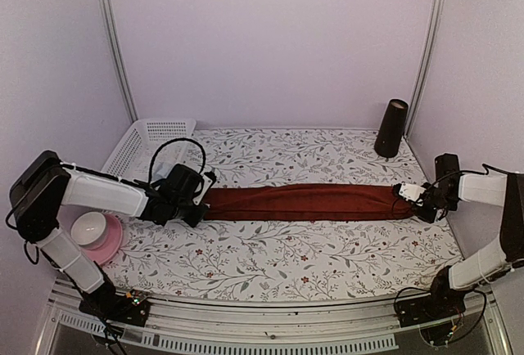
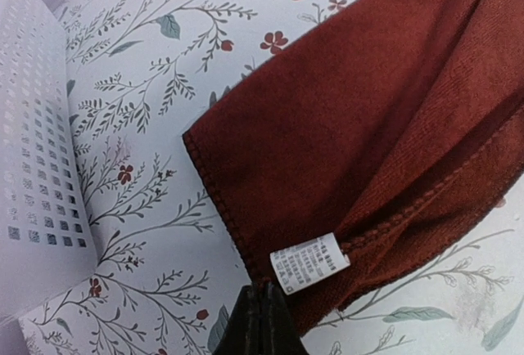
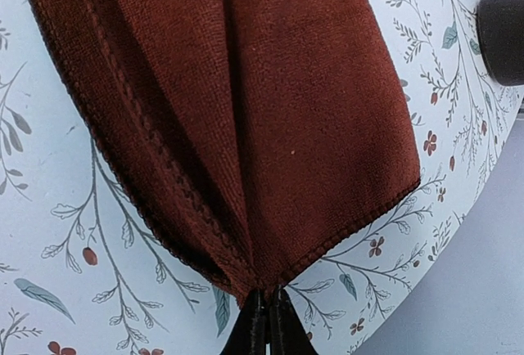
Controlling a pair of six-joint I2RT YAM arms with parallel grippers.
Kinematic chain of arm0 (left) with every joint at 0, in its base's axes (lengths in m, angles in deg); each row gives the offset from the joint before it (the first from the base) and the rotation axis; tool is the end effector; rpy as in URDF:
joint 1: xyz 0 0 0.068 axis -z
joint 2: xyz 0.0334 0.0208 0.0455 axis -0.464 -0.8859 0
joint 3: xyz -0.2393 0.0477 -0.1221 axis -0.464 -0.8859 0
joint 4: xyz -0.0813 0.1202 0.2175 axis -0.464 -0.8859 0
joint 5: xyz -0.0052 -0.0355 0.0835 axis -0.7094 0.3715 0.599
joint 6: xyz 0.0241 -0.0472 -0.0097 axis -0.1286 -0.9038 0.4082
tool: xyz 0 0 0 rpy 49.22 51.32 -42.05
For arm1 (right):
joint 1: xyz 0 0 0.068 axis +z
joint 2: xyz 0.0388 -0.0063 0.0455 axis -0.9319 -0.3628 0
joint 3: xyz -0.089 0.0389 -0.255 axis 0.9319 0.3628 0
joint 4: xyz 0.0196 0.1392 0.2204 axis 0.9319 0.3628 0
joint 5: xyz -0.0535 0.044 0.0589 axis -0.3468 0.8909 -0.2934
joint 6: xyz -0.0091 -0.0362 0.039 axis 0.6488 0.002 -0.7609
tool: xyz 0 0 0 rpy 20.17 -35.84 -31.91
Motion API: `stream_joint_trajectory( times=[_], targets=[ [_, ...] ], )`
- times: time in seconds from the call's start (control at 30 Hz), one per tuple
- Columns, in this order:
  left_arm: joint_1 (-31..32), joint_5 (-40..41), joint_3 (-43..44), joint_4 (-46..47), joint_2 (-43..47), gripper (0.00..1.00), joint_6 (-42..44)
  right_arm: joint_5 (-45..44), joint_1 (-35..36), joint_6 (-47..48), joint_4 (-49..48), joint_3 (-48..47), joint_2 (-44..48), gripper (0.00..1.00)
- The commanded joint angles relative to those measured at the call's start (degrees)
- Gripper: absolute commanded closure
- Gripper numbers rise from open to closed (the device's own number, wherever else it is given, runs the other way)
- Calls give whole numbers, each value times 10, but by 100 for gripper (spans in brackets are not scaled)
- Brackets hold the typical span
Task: Roll the towels
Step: Fold the towel at the center of the board.
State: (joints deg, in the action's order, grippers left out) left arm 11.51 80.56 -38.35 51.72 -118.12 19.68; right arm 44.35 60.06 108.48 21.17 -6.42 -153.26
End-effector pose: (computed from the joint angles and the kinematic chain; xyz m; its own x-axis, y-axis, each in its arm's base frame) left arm 0.2356 -0.1752 0.1453 -0.5931 0.5231 -0.6120 0.4342 0.8480 0.3040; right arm 0.2406 -0.0323 0.1589 -0.3685 -0.8922 -0.2611 -0.7868 0.4489 -0.4235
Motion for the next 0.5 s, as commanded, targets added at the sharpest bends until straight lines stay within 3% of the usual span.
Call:
stream_joint_trajectory(
  times=[0.0, 0.27, 0.4, 0.47],
  targets=[
    [13, -3, 25, -22, -16, 99, 0, -22, -3, 11, -2, 8, -3, 98],
    [25, 3, 46, -62, -1, 88, -2, -30, -3, 57, 9, 30, 40, 94],
    [26, 4, 46, -73, 14, 87, 0, -45, -2, 67, 7, 31, 36, 97],
    [26, 4, 47, -75, 14, 92, -1, -50, -3, 64, 2, 30, 32, 97]
  ],
)
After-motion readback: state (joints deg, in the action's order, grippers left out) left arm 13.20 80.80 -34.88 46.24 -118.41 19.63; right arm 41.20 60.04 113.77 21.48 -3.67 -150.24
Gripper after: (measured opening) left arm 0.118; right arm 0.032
